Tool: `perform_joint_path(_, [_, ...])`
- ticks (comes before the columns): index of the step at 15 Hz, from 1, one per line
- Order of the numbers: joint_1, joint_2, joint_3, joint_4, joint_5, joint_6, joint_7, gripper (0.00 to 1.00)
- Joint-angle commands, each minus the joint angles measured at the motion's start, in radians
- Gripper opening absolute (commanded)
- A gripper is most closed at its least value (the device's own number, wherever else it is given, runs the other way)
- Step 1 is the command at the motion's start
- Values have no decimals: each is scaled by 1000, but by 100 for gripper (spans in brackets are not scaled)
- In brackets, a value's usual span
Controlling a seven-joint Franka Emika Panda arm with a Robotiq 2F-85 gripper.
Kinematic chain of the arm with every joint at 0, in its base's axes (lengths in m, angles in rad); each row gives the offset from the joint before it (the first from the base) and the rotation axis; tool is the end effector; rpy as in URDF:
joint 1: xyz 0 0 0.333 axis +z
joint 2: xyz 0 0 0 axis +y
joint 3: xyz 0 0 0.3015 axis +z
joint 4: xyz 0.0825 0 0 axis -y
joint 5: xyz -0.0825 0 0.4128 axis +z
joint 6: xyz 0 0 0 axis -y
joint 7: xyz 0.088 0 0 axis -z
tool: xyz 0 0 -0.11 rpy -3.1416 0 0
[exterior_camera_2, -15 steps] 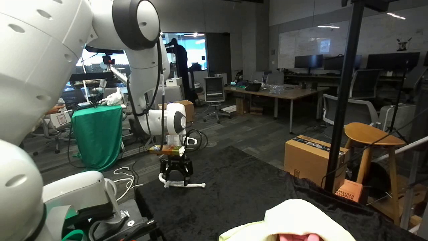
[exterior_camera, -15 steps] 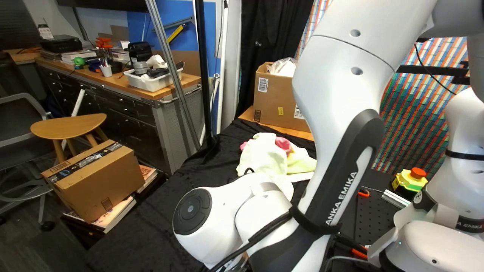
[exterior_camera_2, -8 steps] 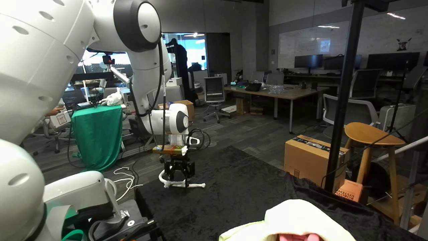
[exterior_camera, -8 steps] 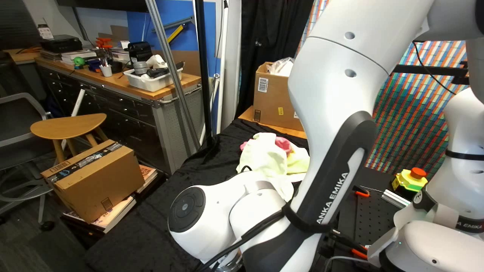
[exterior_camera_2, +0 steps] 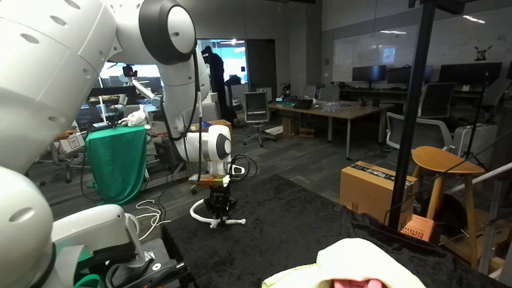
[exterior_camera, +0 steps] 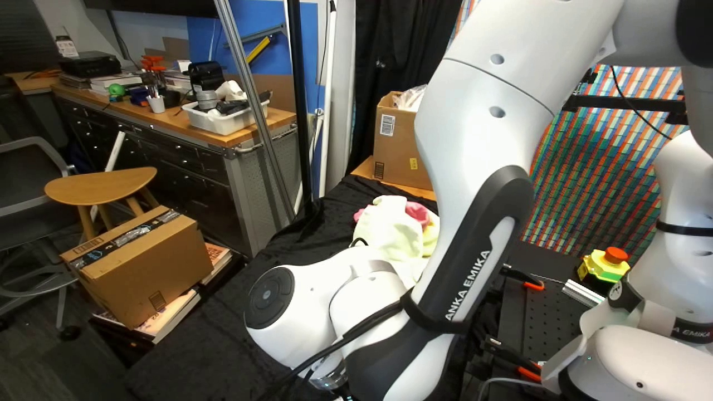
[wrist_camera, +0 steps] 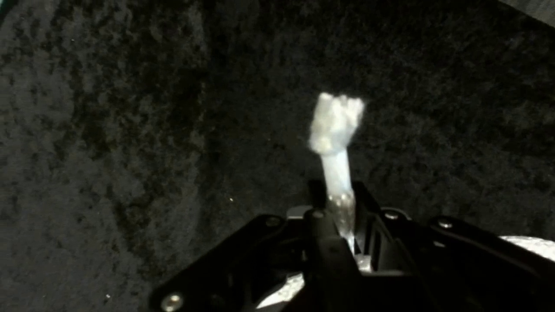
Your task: Pile up all the objects on the table
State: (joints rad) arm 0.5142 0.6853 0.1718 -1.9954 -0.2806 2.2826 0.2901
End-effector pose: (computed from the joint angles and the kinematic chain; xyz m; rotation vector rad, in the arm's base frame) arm 0.4273 0.3528 0.0510 2.7495 0.8558 -0.4424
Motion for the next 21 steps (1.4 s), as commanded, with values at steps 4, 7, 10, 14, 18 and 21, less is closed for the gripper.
perform_joint_path(4, [7, -7, -27, 23, -23, -32, 0, 6])
perform_joint_path(7, [19, -47, -58, -2, -68, -19, 35, 5])
perform_joint_path(10, [12, -112, -90, -35, -118, 0, 80, 5])
perform_joint_path(14, [-36, -223, -121, -78, -142, -8, 87, 5])
perform_joint_path(18, [-108, -363, -162, -140, -166, 2, 120, 5])
perform_joint_path(21, [-192, -482, -185, -187, -160, 1, 126, 5])
